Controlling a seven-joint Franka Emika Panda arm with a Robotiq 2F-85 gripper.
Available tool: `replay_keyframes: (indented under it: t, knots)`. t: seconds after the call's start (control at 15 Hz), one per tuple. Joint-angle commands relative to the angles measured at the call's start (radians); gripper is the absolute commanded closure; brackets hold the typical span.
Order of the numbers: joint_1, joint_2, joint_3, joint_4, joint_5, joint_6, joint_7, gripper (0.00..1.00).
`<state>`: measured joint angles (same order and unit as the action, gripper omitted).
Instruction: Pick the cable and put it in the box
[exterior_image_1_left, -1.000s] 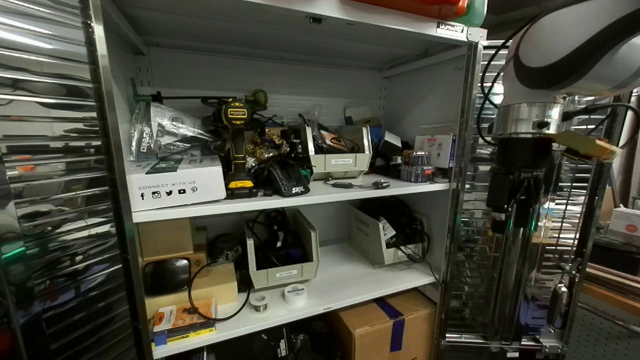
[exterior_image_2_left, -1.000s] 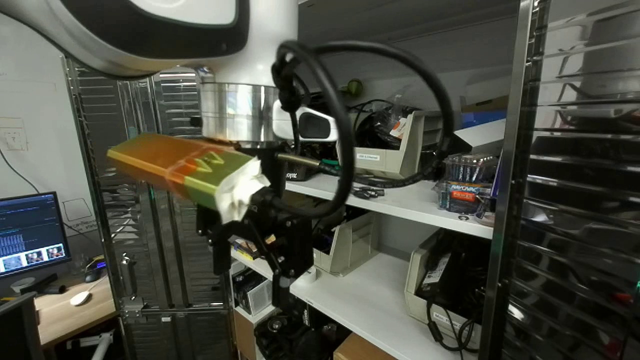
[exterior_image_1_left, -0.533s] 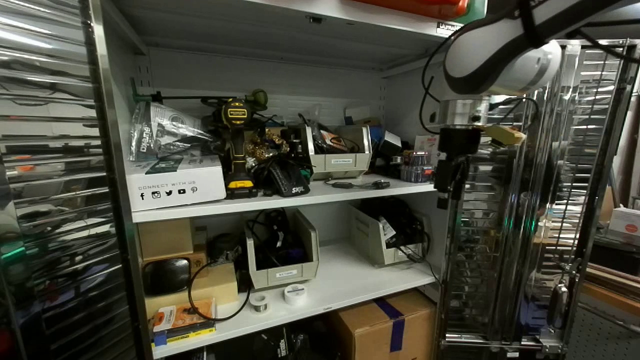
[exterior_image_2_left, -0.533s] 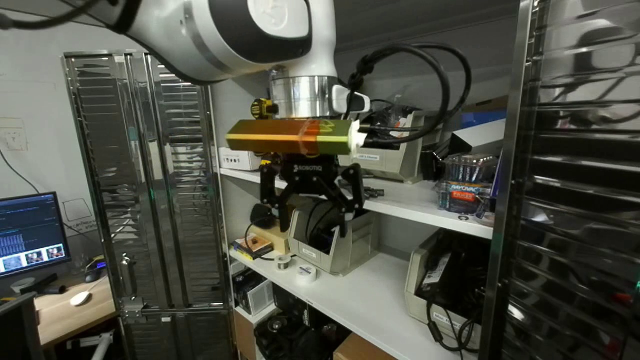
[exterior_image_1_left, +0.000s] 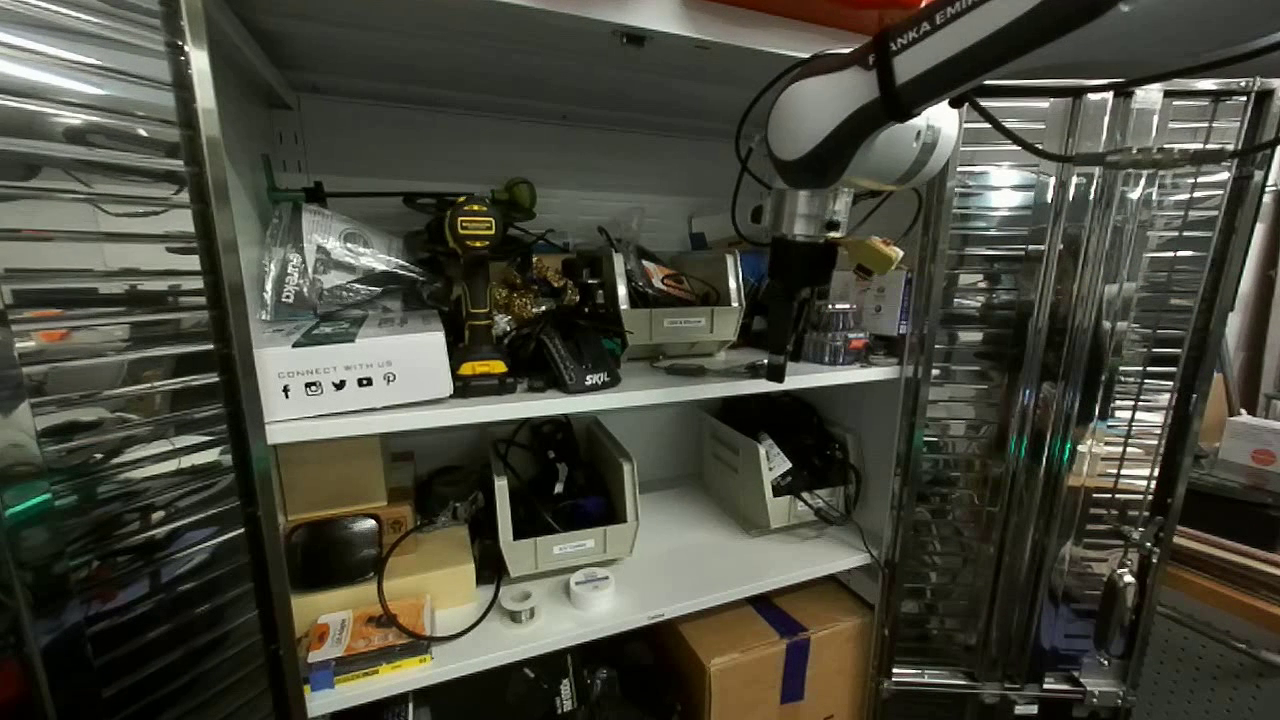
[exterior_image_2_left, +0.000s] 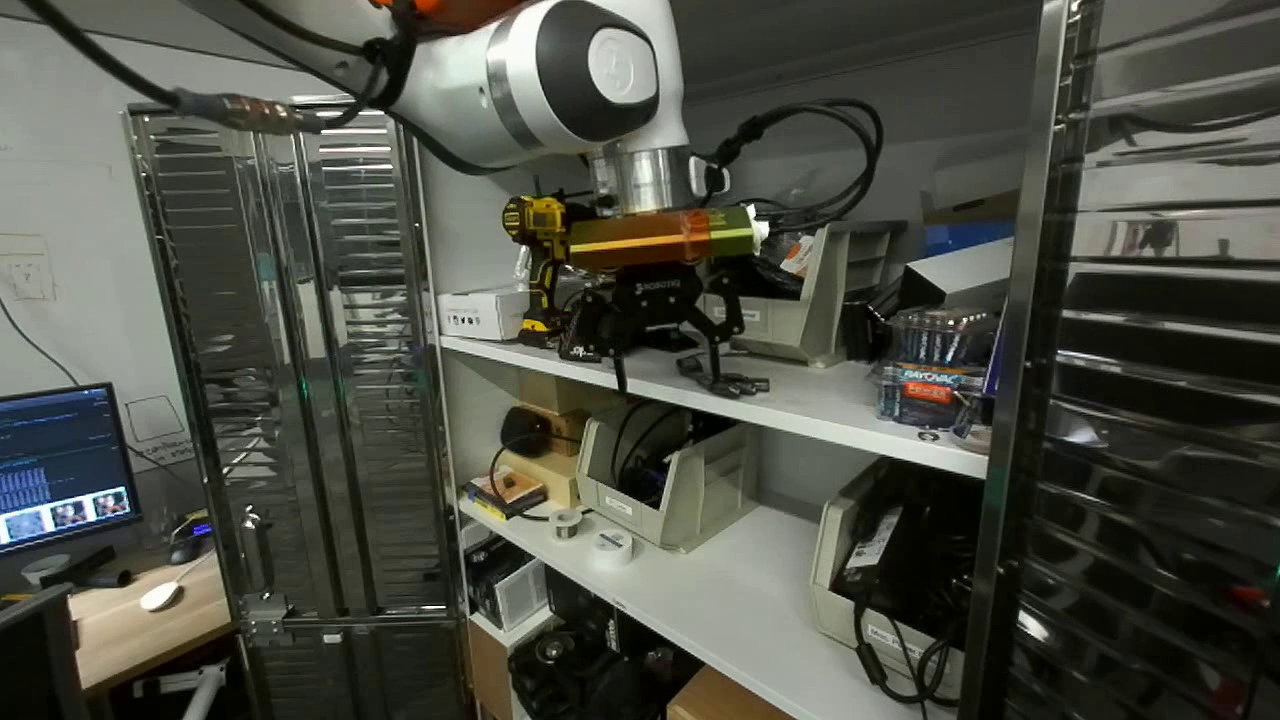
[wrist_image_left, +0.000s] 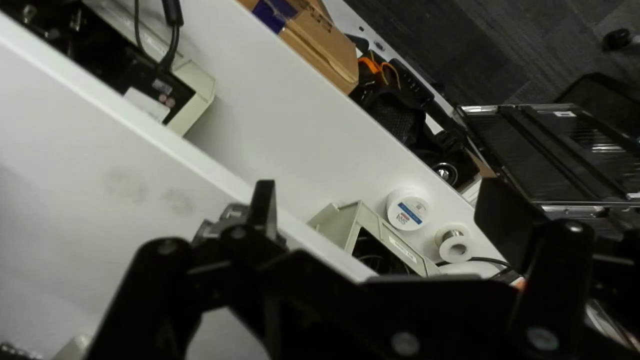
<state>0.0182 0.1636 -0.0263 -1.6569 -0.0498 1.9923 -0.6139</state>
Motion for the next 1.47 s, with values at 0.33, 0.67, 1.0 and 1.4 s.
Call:
replay_keyframes:
  t: [0.33,0.67,1.0,1.4]
  knots:
    - [-0.08,0.245,0.065,0.351,0.124,-0.061,-0.225,0.0]
    - [-0.098,0.41,0.107,0.59,0.157,-0.198,-0.294,0.0]
    - [-0.066,0.52,0.121,0.778,0.103,-0.329,-0.329,0.0]
    - [-0.018,0.58,0.099,0.862,-0.02,-0.351,-0.384,0.44]
